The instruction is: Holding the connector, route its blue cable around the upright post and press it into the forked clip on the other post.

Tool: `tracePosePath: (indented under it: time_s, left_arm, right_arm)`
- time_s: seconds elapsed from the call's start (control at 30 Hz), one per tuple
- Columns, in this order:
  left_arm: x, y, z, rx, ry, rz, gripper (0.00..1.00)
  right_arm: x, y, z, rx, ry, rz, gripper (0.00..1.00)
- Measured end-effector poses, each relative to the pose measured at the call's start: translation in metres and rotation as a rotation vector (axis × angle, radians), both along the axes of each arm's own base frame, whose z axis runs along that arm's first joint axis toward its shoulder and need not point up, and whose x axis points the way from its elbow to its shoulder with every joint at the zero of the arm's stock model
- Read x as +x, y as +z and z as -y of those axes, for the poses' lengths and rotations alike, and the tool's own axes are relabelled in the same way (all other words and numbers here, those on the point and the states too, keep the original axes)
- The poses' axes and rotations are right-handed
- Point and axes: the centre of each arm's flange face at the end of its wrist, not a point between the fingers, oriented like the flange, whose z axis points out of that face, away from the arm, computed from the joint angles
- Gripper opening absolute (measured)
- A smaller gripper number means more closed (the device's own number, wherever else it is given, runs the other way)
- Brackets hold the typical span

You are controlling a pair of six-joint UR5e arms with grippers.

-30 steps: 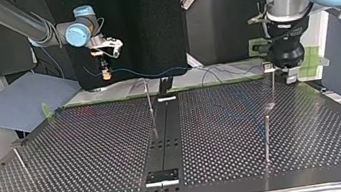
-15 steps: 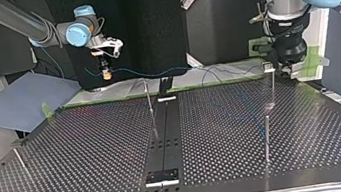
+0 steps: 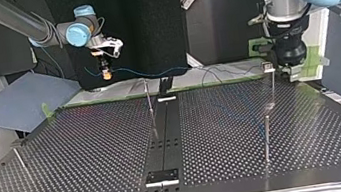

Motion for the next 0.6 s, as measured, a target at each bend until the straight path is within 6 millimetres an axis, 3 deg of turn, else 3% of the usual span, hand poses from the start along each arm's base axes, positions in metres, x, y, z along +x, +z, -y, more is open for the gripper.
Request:
tracePosePath:
  time_s: [0.3,0.6]
  left_arm:
    - [0.002,-0.006,0.02,0.047,-0.11,0.035,1.0]
    - [0.003,-0.045,0.044,0.111,-0.234,0.004,1.0]
  right_arm:
    - [0.0,0.0,0.0,0.0,0.0,0.0,0.0]
    - [0.001,0.0,0.0,-0.003,0.001,0.005,0.0]
